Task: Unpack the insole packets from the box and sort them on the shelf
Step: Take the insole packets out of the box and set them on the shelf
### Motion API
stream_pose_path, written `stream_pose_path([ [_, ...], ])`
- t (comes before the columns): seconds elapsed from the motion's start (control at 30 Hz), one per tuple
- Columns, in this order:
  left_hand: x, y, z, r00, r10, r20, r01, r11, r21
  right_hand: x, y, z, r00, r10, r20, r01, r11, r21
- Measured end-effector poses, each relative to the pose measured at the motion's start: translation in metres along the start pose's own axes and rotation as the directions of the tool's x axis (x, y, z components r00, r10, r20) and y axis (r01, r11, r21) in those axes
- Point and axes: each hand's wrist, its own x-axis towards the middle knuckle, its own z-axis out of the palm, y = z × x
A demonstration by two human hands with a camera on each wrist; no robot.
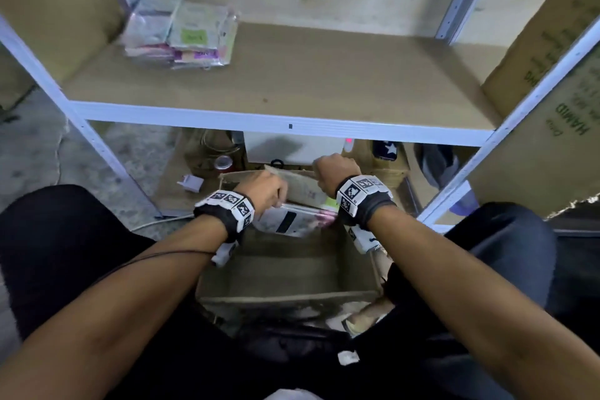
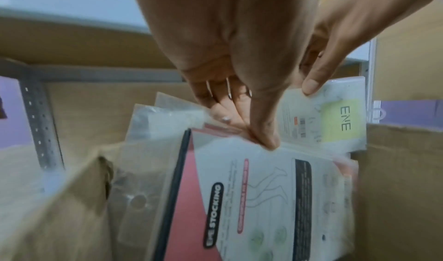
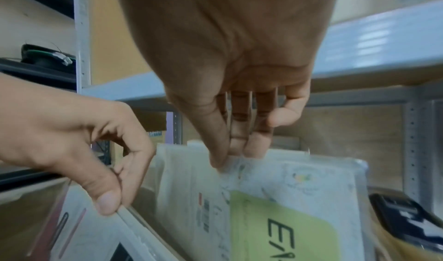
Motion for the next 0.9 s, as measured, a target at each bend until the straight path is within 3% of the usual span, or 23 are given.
stream_pose_path([
  [0.2, -0.02, 0.023, -0.062, 0.988, 0.07, -0.141, -0.064, 0.997, 0.052, -0.022, 0.003, -0.069, 0.986, -0.051, -0.157, 0.048, 0.998, -0.028],
  [0.57, -0.046, 0.043, -0.168, 0.957, 0.106, -0.27, -0.086, 0.993, 0.084, -0.061, 0.025, -0.171, 0.924, 0.014, -0.382, 0.019, 0.996, 0.084],
  [0.7, -0.051, 0.031, -0.201, 0.945, 0.067, -0.321, -0.051, 0.997, 0.059, -0.063, 0.039, -0.192, 0.897, 0.06, -0.438, -0.01, 0.993, 0.115],
  [0.9, -0.052, -0.011, -0.244, 0.909, -0.023, -0.416, 0.002, 0.999, -0.051, -0.049, 0.072, -0.209, 0.88, 0.19, -0.436, -0.048, 0.948, 0.315],
])
